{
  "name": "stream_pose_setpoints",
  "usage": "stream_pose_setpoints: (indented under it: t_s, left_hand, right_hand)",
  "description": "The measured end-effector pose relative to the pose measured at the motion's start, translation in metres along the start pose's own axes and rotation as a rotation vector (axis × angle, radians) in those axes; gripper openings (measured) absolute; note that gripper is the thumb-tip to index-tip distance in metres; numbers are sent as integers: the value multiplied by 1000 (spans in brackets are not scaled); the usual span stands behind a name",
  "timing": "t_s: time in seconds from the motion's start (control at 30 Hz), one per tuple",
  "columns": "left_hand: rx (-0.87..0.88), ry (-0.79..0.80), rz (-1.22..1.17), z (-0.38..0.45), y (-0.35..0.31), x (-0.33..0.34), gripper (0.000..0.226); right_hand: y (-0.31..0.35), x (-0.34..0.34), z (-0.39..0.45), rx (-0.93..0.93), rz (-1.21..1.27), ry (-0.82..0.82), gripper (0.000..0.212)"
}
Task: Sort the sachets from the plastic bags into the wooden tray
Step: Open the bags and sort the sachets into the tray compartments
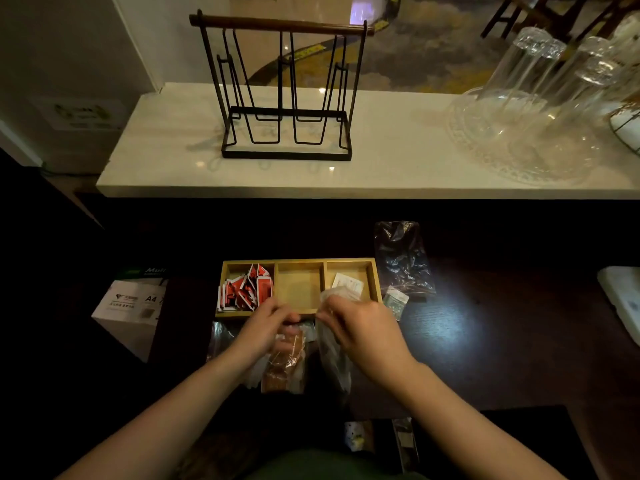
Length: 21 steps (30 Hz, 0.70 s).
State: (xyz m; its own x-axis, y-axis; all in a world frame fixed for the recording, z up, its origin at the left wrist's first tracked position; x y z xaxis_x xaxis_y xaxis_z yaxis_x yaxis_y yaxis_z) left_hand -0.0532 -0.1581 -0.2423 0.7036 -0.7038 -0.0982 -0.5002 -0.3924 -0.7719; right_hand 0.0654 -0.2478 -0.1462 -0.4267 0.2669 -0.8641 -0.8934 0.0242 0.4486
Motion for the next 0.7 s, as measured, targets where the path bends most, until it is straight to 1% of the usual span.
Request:
stream_pose_setpoints:
  t_s: [0.03,0.07,0.13,0.17,0.2,0.23,0.3,0.33,0.4,0.47,0.53,0.63,0.7]
  left_hand:
    - [-95,11,-67,0,15,0,30]
    - [-199,72,-152,-2,32,7,43]
    - [-361,274,-432,-12,54,30,60]
    - [-382,359,-583,-16,55,40,65]
    - [-373,405,-718,-20,51,44,67]
    - [-352,410,-820,-23,43,44,67]
    - [-299,317,-910,-22,31,31,61]
    - [-256,231,-867,-19,27,21,57]
    - [-152,72,-680,-18,19,2,47]
    - [-66,-49,-515,-20,13,-13,38]
    - [-4,-155,-384,-26,10,-25,35]
    - [61,-272,-274,-31,5,-40,30]
    - [100,-372,-182,-28,3,-54,29]
  right_hand:
    - [2,-10,4,-1,97,-48,20]
    - [2,-19,8,8,197,-90,23]
    - [0,-33,14,45,389,-167,30]
    - [-4,-38,16,72,479,-207,31]
    - [-9,-42,18,108,565,-244,29]
    - [-16,-43,18,153,635,-276,25]
    - [-33,-41,15,247,716,-327,23]
    - [-41,-37,12,288,744,-346,24]
    - [-55,-26,8,356,789,-364,28]
    - [-65,-15,4,406,816,-361,28]
    - [-72,-2,1,455,863,-347,29]
    - [-82,19,1,509,920,-293,28]
    - [-89,35,6,554,936,-213,27]
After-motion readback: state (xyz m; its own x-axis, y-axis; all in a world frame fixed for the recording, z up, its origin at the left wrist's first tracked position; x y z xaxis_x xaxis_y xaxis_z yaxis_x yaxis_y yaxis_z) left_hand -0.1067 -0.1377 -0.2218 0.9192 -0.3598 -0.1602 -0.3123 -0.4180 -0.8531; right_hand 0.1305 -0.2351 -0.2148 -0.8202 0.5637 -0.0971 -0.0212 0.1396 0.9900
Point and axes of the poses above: each hand's wrist, its own z-axis towards the middle knuckle, its own x-axis out of the palm, y = z × x, the point moved 7 cm from there along z, towards the middle knuckle, and after that the axes turned 3 degrees about -x, right-handed, at the moved point
